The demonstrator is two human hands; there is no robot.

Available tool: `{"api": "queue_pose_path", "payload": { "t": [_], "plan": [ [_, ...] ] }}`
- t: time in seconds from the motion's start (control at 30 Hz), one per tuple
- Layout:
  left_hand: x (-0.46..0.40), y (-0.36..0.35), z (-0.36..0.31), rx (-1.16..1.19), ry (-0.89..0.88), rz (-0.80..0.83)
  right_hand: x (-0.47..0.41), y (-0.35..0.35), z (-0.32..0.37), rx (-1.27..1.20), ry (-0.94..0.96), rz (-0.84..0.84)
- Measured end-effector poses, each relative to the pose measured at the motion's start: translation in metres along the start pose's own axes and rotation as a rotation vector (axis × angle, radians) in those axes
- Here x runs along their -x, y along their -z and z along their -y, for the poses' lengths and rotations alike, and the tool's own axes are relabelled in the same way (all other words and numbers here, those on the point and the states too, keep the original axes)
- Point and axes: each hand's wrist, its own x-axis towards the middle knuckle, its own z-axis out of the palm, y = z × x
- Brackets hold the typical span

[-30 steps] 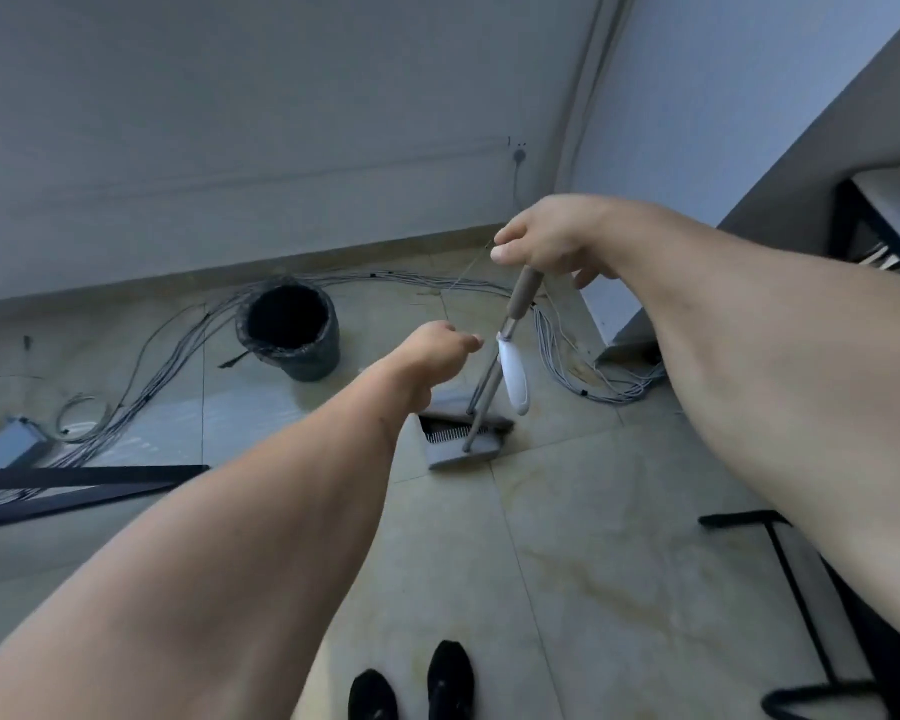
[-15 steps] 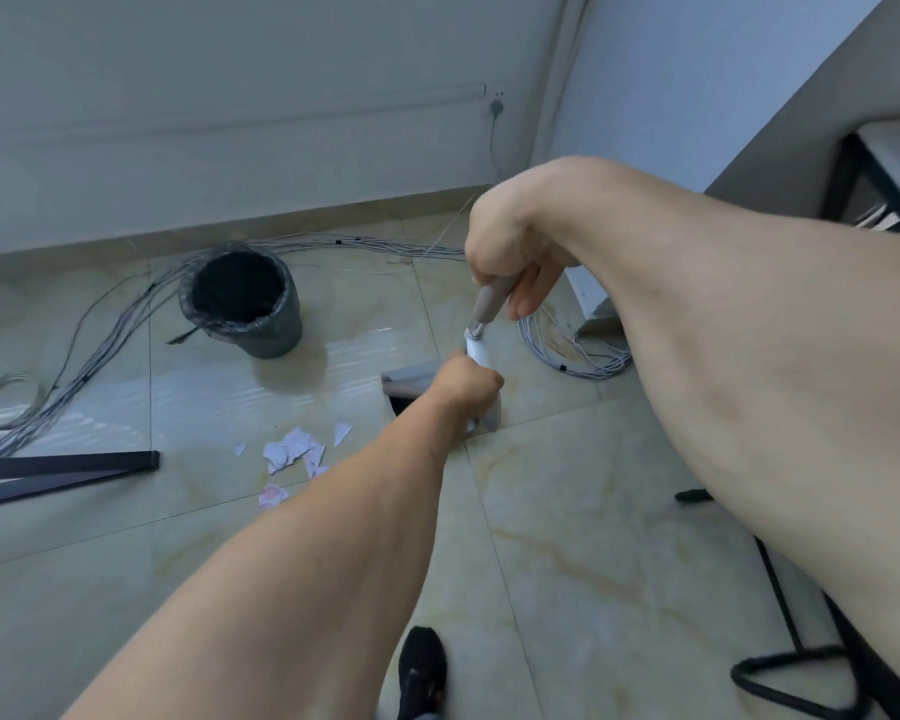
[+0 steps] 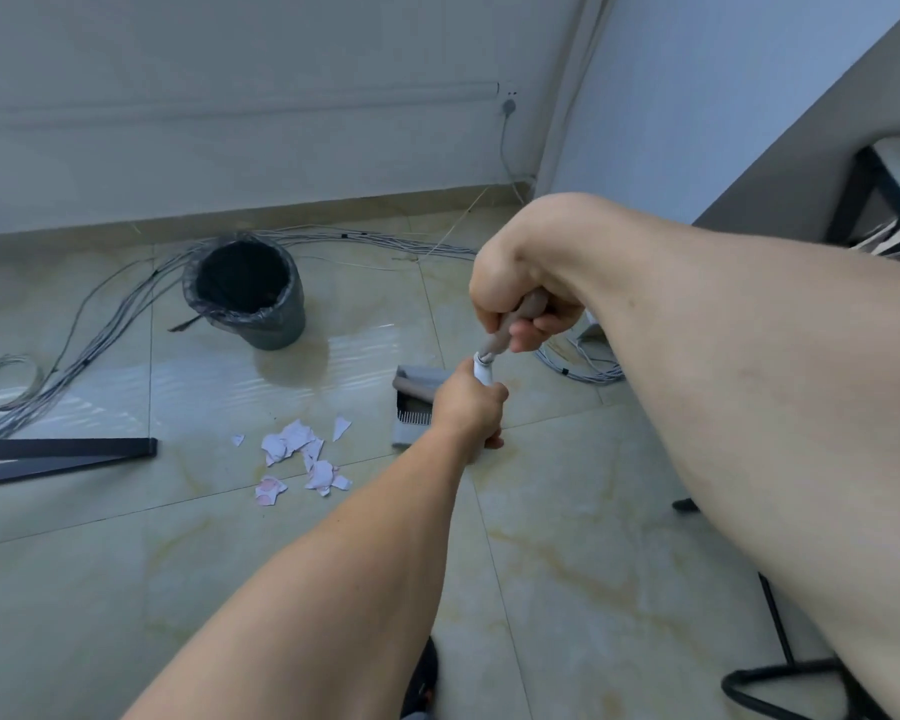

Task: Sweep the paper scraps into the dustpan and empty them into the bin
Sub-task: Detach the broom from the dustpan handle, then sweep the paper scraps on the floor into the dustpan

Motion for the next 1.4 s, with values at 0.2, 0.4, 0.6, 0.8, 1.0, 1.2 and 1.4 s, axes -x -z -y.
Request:
{"api": "queue_pose_path", "payload": {
  "t": [0.2, 0.4, 0.6, 0.8, 1.0, 1.2, 1.4],
  "plan": [
    [0.019, 0.043, 0.018, -0.233, -0.05, -0.057, 0.036, 0.021, -0.003, -0.068, 0.048, -0.124],
    [0.061, 0.109, 0.025, -0.459, -0.088, -0.163, 0.053, 0.013, 0.009, -0.097, 0.103, -0.181],
    [0.127, 0.211, 0.047, -0.682, -0.092, -0.284, 0.052, -0.034, 0.022, -0.136, 0.157, -0.202],
    [0.178, 0.303, 0.1, -0.812, -0.067, -0.358, 0.037, -0.074, 0.046, -0.127, 0.154, -0.214],
    [0.224, 0.376, 0.167, -0.884, 0.02, -0.359, 0.025, -0.105, 0.073, -0.091, 0.126, -0.195],
    [0.239, 0.414, 0.221, -0.913, 0.083, -0.399, 0.01, -0.134, 0.098, -0.094, 0.131, -0.195],
    [0.219, 0.412, 0.237, -0.901, 0.077, -0.382, -0.003, -0.167, 0.115, -0.183, 0.066, -0.145]
  ]
}}
